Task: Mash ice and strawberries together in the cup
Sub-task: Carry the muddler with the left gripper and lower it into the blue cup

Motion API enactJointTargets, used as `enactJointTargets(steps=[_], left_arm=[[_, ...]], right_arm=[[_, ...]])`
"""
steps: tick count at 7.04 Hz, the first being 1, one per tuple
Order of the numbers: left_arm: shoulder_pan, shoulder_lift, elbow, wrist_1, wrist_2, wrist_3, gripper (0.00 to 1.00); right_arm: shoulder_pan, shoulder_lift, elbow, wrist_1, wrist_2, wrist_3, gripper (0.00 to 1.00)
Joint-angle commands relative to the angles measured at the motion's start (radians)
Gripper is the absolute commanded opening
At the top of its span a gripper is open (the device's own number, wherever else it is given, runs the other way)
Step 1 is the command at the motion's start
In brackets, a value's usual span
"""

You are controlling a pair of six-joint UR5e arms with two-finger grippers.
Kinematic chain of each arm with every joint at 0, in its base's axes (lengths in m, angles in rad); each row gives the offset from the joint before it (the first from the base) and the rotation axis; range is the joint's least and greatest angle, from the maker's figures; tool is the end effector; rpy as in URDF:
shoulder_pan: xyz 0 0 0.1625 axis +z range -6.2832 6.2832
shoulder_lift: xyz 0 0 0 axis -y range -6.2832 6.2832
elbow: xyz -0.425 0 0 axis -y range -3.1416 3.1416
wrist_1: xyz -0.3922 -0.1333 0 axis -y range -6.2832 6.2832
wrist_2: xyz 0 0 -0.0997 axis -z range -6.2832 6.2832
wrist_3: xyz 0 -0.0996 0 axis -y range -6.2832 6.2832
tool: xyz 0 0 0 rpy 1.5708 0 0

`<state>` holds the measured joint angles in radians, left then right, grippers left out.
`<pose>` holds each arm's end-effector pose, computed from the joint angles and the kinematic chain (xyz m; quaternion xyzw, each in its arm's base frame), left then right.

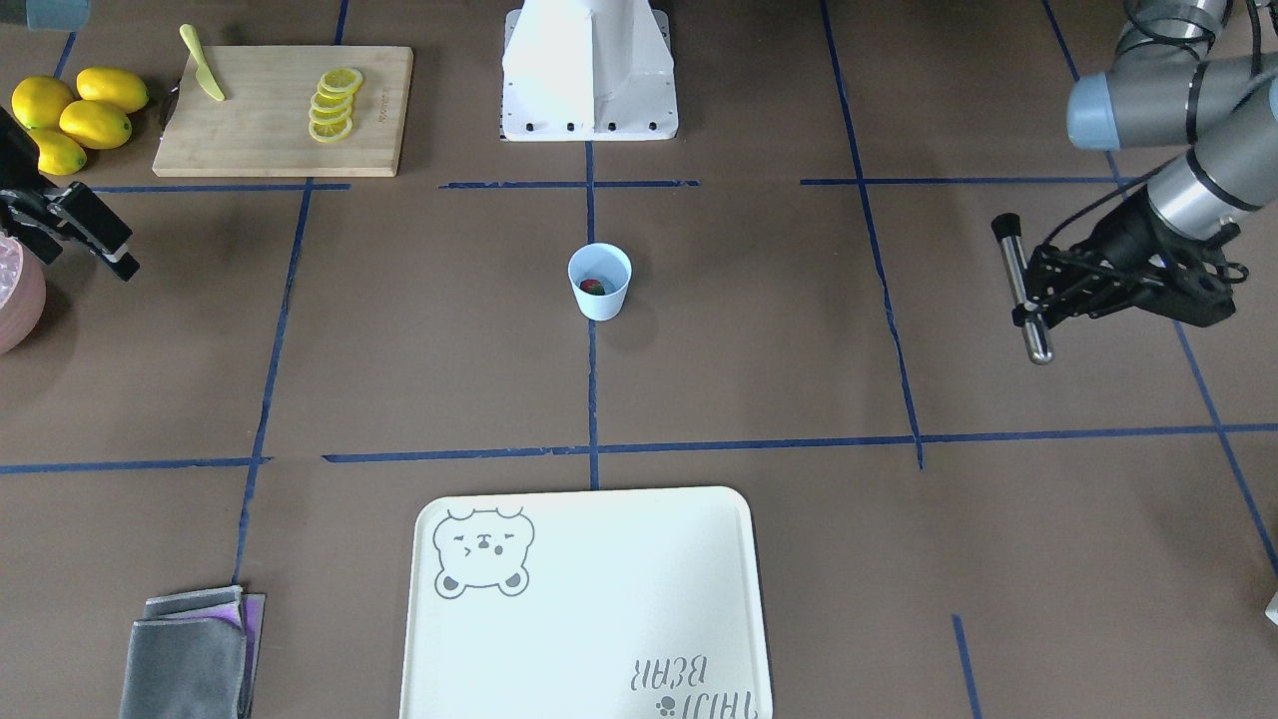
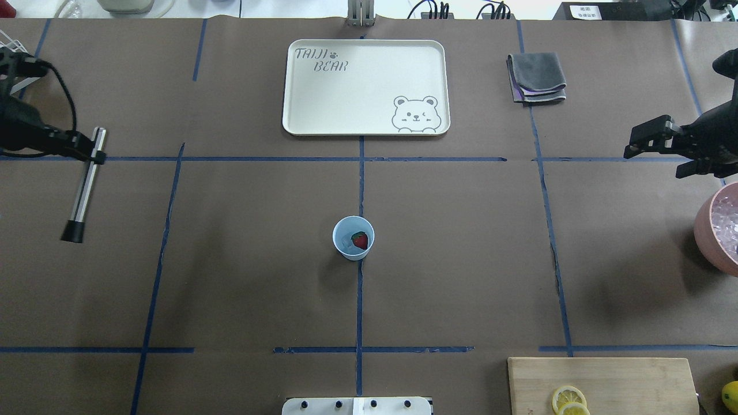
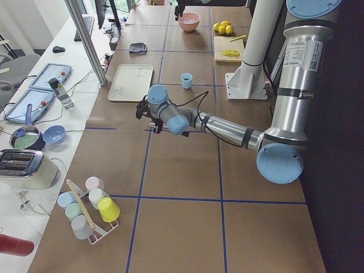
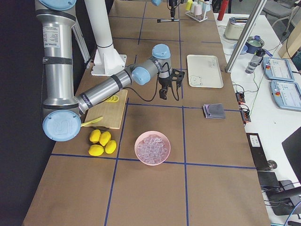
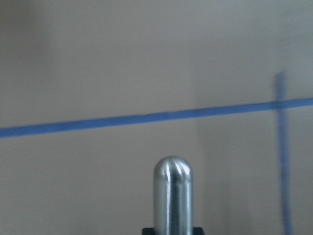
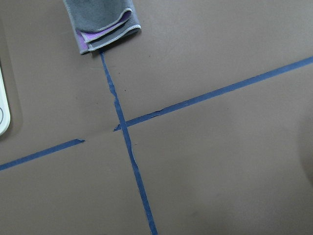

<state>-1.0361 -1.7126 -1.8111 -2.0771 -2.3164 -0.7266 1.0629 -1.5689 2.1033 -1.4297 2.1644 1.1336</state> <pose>0.2205 -0.5013 0.4058 0.1293 0.5016 0.0752 0.8521 -0.1597 -0.4464 0.3898 0.0141 -0.4199 0.1855 0.8883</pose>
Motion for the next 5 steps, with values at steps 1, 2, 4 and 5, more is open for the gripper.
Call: enactJointTargets(steps=[1, 2, 4, 5], left_arm=[[0.228, -0.194, -0.134, 0.067, 0.218, -0.04, 0.0], [0.322, -0.299, -0.131, 0.093, 0.235, -0.037, 0.0], [0.437, -0.421, -0.142, 0.06, 0.571, 0.049, 0.01], [0.572, -0.406, -0.149, -0.042, 0.786, 0.146, 0.01]], right_arm=[[-0.001, 0.006, -0.008, 0.0, -0.002, 0.0, 1.0], [-0.001, 0.007, -0.009, 0.0, -0.002, 0.0, 1.0], [-0.001, 0.009, -0.011, 0.0, -0.002, 0.0, 1.0], [0.0, 0.009, -0.011, 0.0, -0.002, 0.0, 1.0]])
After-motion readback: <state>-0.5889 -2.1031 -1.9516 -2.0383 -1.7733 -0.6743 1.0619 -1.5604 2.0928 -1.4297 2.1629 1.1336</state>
